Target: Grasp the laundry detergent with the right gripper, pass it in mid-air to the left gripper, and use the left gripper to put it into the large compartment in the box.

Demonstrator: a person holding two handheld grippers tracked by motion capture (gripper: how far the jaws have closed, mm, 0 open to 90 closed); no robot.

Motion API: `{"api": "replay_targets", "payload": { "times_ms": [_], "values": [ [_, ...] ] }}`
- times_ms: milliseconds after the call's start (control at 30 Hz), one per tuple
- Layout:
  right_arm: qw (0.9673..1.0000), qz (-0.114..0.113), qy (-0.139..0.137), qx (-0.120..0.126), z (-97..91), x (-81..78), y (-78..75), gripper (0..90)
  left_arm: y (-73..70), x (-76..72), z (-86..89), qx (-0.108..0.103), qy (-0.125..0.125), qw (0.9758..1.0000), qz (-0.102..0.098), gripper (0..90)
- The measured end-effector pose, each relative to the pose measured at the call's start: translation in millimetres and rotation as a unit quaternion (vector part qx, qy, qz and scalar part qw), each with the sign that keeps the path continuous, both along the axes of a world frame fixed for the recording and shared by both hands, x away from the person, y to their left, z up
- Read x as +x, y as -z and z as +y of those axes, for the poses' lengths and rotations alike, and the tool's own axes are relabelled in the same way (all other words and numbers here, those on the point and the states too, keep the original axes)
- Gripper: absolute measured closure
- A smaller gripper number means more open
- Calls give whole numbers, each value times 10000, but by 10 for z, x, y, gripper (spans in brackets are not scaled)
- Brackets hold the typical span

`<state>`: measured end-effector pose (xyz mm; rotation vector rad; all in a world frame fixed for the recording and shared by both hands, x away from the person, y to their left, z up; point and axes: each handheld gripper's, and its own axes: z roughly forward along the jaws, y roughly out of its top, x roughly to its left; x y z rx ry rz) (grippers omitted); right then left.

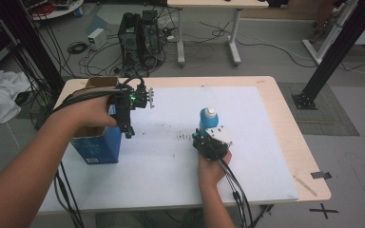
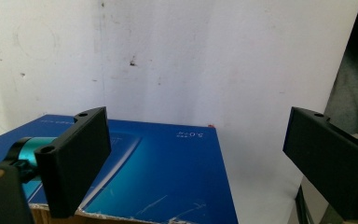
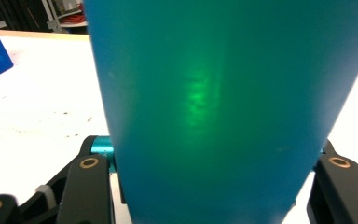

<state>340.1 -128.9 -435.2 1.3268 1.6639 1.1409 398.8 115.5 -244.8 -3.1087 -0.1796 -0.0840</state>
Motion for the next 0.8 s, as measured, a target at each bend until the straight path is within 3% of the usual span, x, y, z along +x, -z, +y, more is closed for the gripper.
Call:
{"api": "replay_targets", "payload": {
  "times_ms": [33,500,800],
  "values": [
    [9999,-69,-3,-86,-8,8,1,413,1,0,-1,1,1,10000,-6,74],
    [9999,-14,-132,85,-24,7,-7,438,-6,-3,-26,2,1,10000,3,74],
    [9991,-7,-407,107,-74,-16,-72,440,-19,-11,-49,-27,72,10000,-40,74]
  ]
}}
